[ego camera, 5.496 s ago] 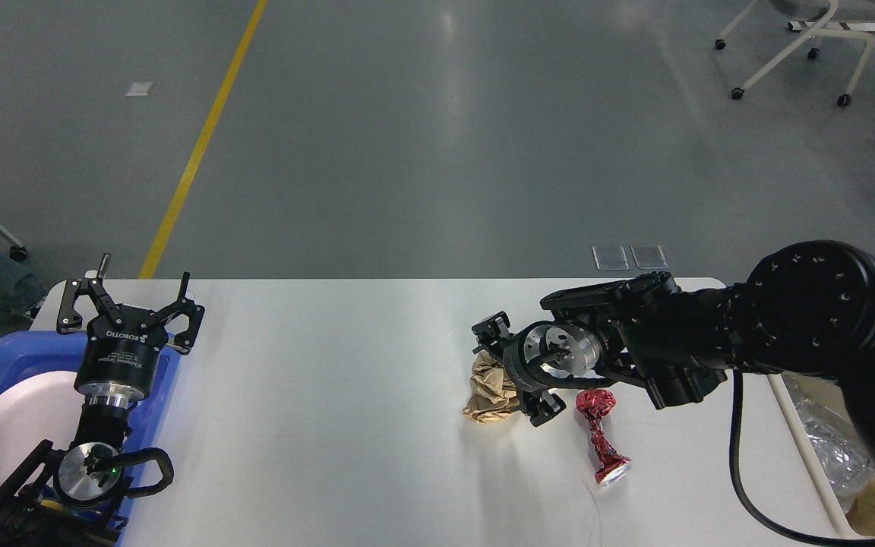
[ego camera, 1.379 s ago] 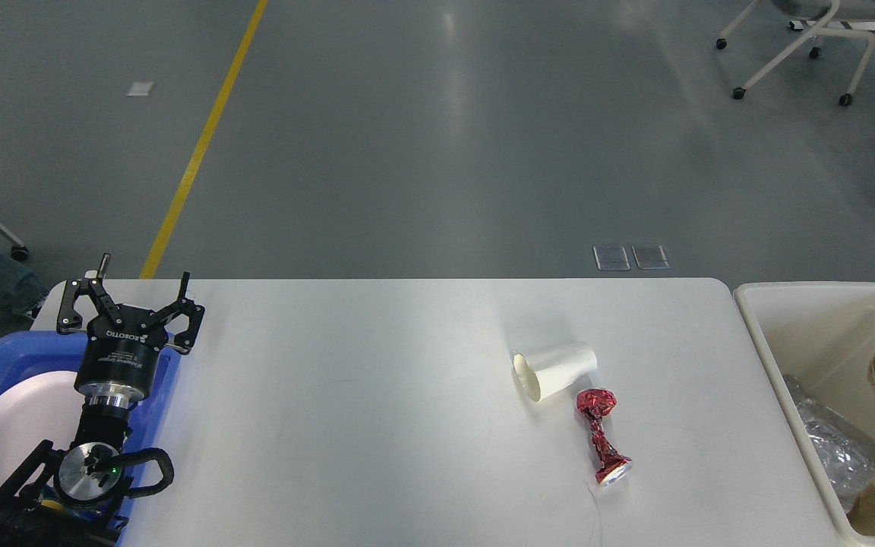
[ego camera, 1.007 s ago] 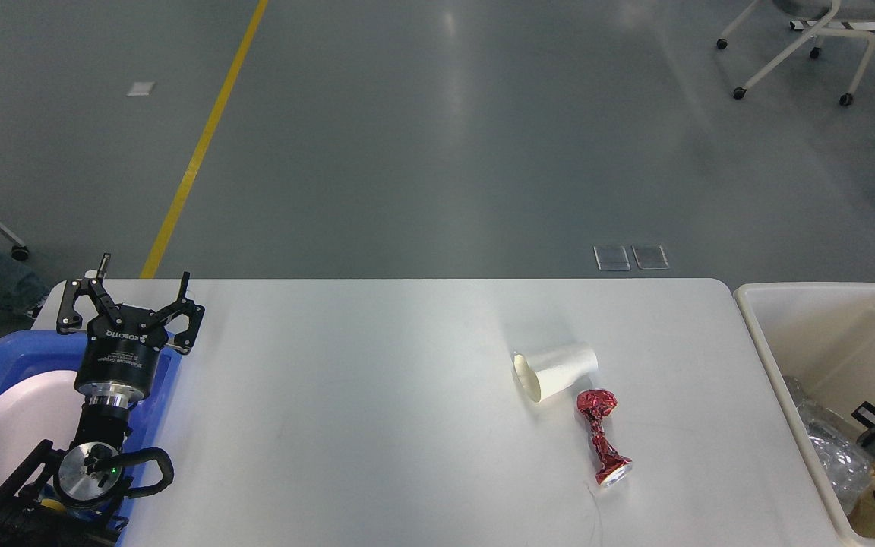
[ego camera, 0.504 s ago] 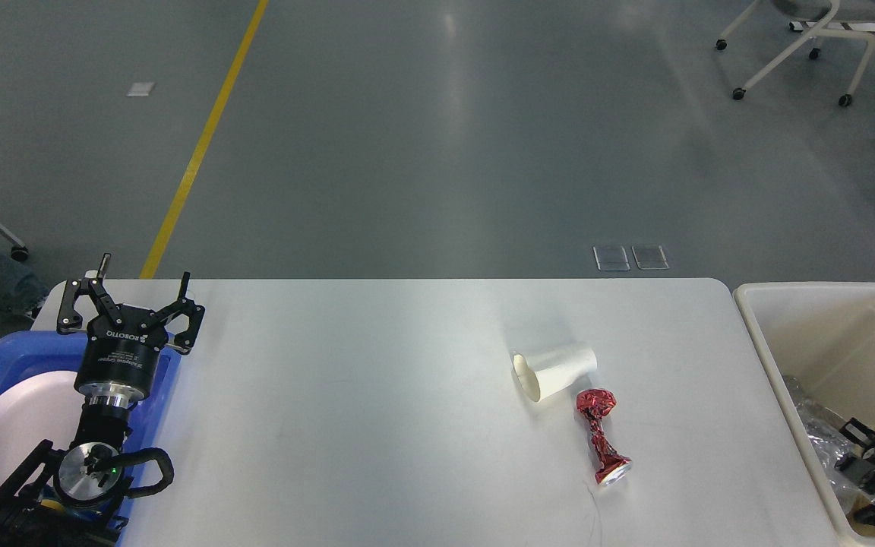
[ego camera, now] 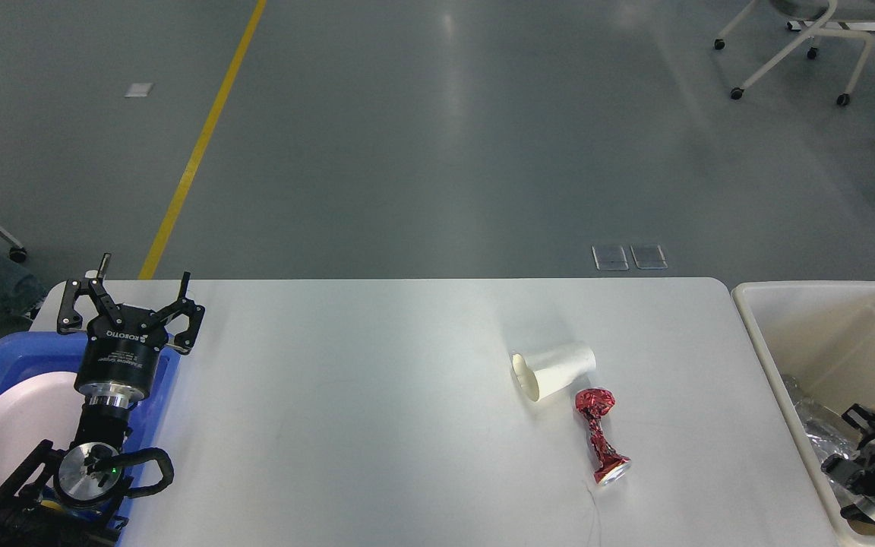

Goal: Tidy desktop
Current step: 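Raise the right gripper out of the white bin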

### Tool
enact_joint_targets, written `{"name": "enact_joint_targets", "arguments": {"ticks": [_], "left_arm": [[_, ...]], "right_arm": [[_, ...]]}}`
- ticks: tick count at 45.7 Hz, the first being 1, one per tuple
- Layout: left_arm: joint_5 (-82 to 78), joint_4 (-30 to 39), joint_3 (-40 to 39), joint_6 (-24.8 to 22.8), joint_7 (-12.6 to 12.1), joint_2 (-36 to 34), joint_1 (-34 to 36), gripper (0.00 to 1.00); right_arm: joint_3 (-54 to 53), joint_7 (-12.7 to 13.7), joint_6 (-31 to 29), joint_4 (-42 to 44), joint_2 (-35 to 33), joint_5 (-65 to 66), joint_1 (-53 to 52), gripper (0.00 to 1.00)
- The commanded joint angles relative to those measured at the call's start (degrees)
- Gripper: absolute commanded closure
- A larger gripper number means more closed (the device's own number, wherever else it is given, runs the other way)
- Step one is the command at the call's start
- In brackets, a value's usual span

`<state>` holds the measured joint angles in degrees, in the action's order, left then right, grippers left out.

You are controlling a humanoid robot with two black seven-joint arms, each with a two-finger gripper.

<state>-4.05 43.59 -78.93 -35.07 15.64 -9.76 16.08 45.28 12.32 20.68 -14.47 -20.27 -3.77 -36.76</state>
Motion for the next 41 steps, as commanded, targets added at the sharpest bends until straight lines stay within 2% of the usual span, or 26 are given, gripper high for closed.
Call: {"name": "enact_joint_targets", "arguments": {"ticks": [1, 22, 30, 41], "left_arm": [[0.0, 0.0, 0.0, 0.0, 0.0, 0.0, 0.0, 0.04], [0.0, 0.0, 0.0, 0.0, 0.0, 0.0, 0.0, 0.04], [0.0, 0.0, 0.0, 0.0, 0.0, 0.0, 0.0, 0.04], [0.0, 0.0, 0.0, 0.0, 0.0, 0.0, 0.0, 0.04]], "right_arm": [[0.0, 0.0, 0.5, 0.0, 0.2, 0.0, 0.3, 0.0], [-0.1, 0.0, -0.5, -1.1, 0.1, 0.3, -0.5, 0.0], [0.4, 0.0, -5.7, -4.0, -0.7, 0.3, -5.6, 0.0], [2.4, 0.7, -17.0, -15.0, -6.4, 6.0, -21.2, 0.0]]}}
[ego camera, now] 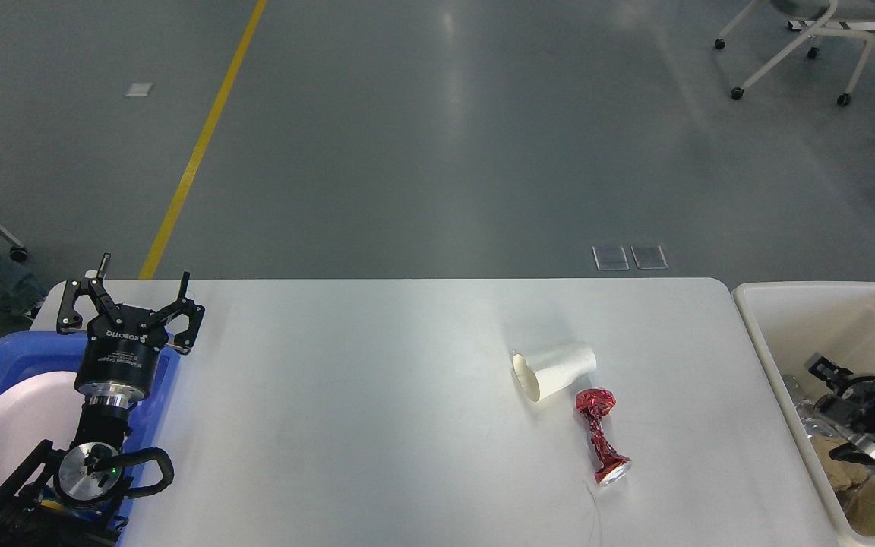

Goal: Tidy desktop
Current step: 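Raise the right gripper out of the white bin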

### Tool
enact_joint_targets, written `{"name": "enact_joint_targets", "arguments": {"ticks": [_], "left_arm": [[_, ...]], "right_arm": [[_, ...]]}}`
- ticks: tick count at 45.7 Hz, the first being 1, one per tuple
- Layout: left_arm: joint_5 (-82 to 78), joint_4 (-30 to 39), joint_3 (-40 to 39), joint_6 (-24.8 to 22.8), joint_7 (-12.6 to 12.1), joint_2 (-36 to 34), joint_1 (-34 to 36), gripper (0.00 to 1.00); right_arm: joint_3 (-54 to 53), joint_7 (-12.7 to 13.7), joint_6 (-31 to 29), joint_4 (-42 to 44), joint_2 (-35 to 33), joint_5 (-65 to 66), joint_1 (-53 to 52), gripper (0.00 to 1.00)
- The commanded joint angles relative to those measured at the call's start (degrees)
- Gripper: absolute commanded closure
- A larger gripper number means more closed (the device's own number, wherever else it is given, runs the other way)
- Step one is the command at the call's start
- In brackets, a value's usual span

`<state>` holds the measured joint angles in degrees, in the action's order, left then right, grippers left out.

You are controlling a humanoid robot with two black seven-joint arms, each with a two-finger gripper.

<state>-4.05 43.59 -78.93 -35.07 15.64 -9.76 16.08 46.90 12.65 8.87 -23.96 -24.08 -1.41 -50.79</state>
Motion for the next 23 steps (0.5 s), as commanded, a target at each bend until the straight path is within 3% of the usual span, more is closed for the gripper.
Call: {"name": "enact_joint_targets", "arguments": {"ticks": [1, 13, 23], "left_arm": [[0.0, 0.0, 0.0, 0.0, 0.0, 0.0, 0.0, 0.04], [0.0, 0.0, 0.0, 0.0, 0.0, 0.0, 0.0, 0.04], [0.0, 0.0, 0.0, 0.0, 0.0, 0.0, 0.0, 0.04]], "right_arm": [[1.0, 0.4, -6.2, -6.6, -3.0, 4.6, -8.8, 0.0], [12.2, 1.3, -23.7, -19.8, -3.4, 10.0, -31.6, 0.0], [14.8, 1.4, -34.6, -34.8, -2.1, 9.3, -51.4, 0.0]]}}
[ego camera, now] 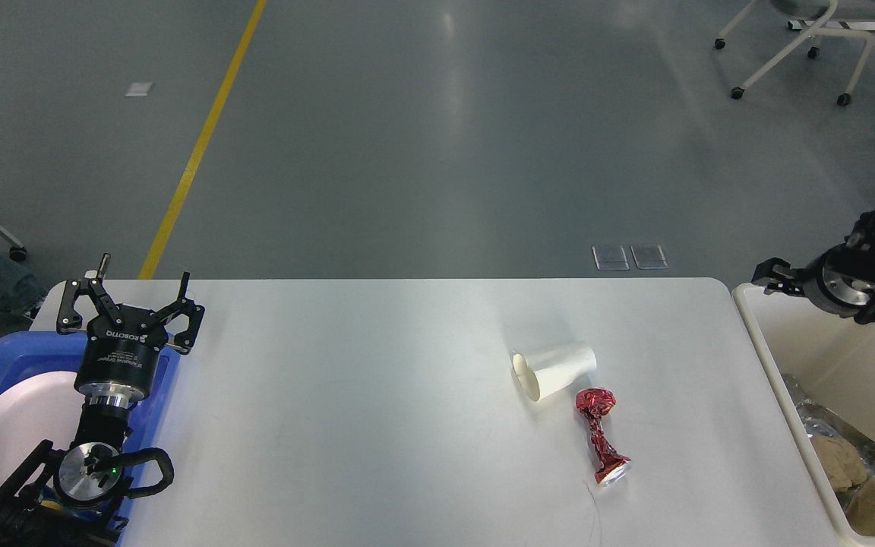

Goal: Tidy desktop
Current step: 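Raise the right gripper out of the white bin, then move the right gripper over the white paper cup and lower it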

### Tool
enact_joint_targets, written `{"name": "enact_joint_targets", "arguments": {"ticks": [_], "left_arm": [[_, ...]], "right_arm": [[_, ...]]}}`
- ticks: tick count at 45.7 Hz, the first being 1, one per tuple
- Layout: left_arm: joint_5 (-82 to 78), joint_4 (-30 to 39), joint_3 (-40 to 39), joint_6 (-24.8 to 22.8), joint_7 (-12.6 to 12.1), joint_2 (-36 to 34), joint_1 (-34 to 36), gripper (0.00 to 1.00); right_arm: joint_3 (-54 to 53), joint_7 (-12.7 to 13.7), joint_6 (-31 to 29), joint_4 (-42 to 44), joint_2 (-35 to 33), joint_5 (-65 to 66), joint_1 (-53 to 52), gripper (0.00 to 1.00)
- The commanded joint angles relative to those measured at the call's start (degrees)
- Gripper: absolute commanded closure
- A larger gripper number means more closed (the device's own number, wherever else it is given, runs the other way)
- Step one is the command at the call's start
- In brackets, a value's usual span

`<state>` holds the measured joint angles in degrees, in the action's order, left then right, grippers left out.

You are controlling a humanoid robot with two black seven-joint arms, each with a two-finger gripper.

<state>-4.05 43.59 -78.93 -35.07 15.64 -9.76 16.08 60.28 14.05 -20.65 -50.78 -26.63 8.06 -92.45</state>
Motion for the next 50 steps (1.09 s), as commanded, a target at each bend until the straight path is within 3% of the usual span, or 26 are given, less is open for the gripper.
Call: {"name": "enact_joint_targets", "arguments": {"ticks": [1, 14, 27, 50], "left_arm": [[0.0, 0.0, 0.0, 0.0, 0.0, 0.0, 0.0, 0.04], [0.0, 0.0, 0.0, 0.0, 0.0, 0.0, 0.0, 0.04], [0.0, 0.0, 0.0, 0.0, 0.0, 0.0, 0.0, 0.04], [0.0, 0.0, 0.0, 0.0, 0.0, 0.0, 0.0, 0.04]], "right_arm": [[1.9, 0.0, -5.9, -9.8, 0.7, -0.1, -12.0, 0.0], [6.3, 0.1, -19.9, -28.8, 6.4, -2.4, -37.4, 0.0], [6.6, 0.0, -23.8, -42.9, 9.8, -8.8, -51.9, 0.0], [6.3, 0.0, -23.0, -42.9, 10.3, -10.5, -52.0, 0.0]]}}
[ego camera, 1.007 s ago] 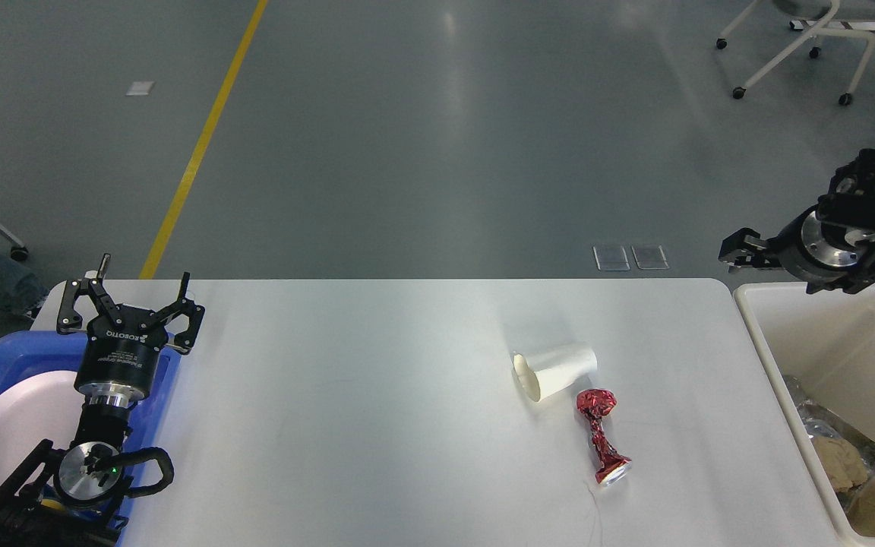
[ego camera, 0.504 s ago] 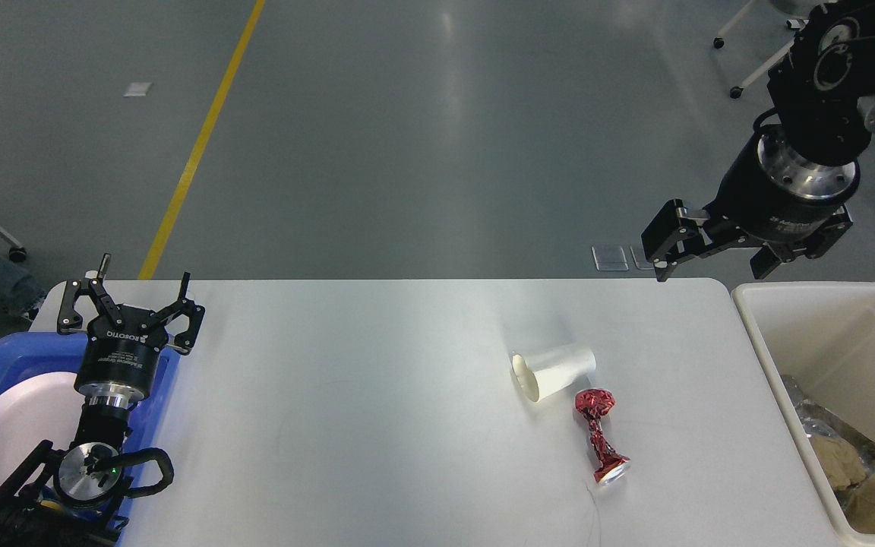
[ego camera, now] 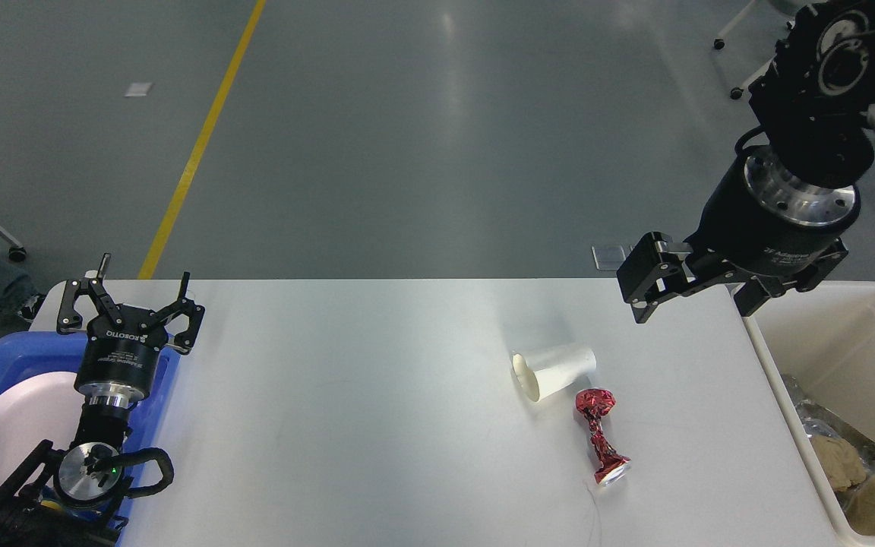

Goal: Tidy desktop
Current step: 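Move the right gripper over the white paper cup and lower it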

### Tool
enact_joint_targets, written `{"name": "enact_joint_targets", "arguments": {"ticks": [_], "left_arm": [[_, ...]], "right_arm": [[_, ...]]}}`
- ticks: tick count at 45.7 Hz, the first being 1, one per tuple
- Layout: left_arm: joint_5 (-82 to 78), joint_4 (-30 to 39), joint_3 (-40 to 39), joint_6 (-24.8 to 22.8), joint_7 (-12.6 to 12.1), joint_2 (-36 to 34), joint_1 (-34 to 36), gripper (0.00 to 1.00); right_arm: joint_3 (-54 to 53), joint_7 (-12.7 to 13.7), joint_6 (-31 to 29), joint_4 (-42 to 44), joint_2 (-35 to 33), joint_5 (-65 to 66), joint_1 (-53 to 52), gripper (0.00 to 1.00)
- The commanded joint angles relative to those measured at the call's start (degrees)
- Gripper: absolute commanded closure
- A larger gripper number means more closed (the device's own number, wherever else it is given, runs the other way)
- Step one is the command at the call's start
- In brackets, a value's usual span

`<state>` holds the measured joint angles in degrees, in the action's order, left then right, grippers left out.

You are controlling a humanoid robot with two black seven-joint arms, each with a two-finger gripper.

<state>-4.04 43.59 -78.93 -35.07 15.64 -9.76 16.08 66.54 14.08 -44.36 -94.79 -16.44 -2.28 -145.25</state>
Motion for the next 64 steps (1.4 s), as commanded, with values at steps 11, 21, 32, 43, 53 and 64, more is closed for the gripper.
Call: {"name": "enact_joint_targets", "arguments": {"ticks": [11, 21, 32, 43, 53, 64], "left_arm": [[0.0, 0.0, 0.0, 0.0, 0.0, 0.0, 0.0, 0.04], [0.0, 0.0, 0.0, 0.0, 0.0, 0.0, 0.0, 0.04], [0.0, 0.0, 0.0, 0.0, 0.0, 0.0, 0.0, 0.04], [0.0, 0.0, 0.0, 0.0, 0.0, 0.0, 0.0, 0.04], [0.0, 0.0, 0.0, 0.0, 0.0, 0.0, 0.0, 0.04], [0.0, 0.0, 0.0, 0.0, 0.0, 0.0, 0.0, 0.04]], "right_arm": [[-0.4, 0.2, 3.6, 12.3, 2.4, -9.8, 12.0, 0.0], [-0.4, 2.3, 3.7, 28.8, 7.5, -25.5, 27.5, 0.0], [-0.7, 12.1, 9.4, 46.3, 10.6, -44.7, 46.2, 0.0], [-8.6, 19.0, 23.2, 56.5, 13.5, -51.3, 60.7, 0.0], [-17.5, 18.9, 26.4, 67.1, 15.9, -49.2, 71.0, 0.0], [-18.8, 18.5, 29.3, 69.4, 17.5, -47.2, 74.6, 0.0]]}}
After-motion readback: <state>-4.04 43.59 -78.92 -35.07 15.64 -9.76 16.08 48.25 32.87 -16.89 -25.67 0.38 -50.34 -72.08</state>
